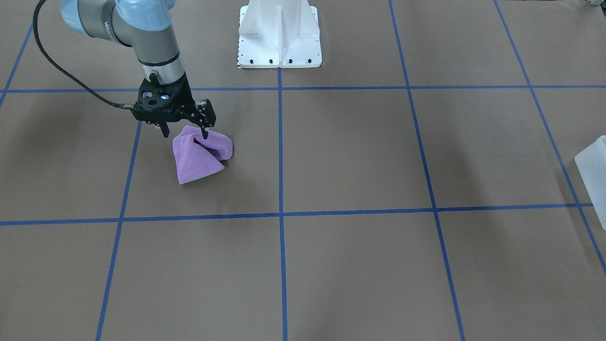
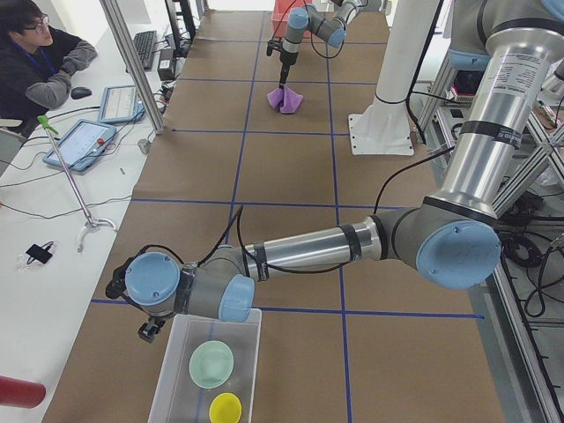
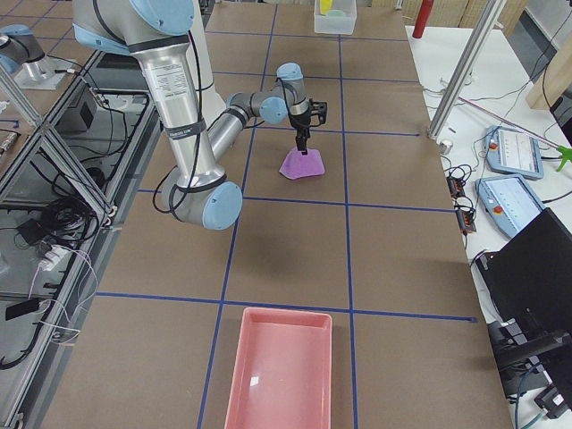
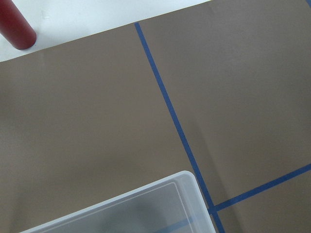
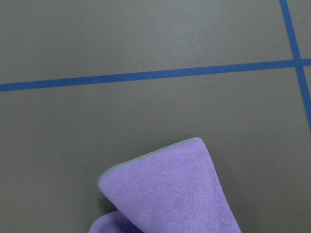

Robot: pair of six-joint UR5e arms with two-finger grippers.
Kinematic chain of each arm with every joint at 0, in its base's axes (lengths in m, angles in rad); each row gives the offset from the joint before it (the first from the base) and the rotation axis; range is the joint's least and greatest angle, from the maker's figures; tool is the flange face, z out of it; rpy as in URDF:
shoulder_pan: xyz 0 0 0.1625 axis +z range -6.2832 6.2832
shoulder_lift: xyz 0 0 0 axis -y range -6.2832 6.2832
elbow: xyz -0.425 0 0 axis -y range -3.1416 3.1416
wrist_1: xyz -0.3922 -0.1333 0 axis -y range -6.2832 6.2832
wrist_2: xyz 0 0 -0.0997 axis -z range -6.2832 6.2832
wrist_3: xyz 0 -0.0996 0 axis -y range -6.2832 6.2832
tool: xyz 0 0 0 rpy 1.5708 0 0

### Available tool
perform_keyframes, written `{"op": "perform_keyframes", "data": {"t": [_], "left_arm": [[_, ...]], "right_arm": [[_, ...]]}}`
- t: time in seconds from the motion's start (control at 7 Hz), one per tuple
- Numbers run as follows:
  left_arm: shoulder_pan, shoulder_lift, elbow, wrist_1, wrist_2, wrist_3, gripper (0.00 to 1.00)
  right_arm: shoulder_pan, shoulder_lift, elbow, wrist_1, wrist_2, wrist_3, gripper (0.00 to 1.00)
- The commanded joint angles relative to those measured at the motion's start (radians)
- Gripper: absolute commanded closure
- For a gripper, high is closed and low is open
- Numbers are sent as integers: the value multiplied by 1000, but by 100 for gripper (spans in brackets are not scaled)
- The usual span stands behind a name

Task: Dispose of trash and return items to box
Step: 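Close the right gripper on the purple cloth's top fold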

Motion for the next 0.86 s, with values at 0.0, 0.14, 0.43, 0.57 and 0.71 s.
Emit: {"op": "perform_keyframes", "data": {"t": [0.0, 0.14, 0.43, 0.57, 0.71], "left_arm": [[2, 0, 0, -5, 2, 0, 1], [2, 0, 0, -5, 2, -1, 1], [2, 4, 0, -5, 2, -2, 1], [2, 5, 1, -5, 2, -2, 1], [2, 6, 1, -5, 2, -2, 1]], "right_arm": [[-25, 2, -26, -2, -26, 0, 20], [-22, -2, -20, -4, -26, 1, 83], [-16, -3, -6, -5, -28, 3, 100], [-5, -3, 23, -18, -25, 1, 100], [6, 4, 59, -66, -23, 1, 100]]}}
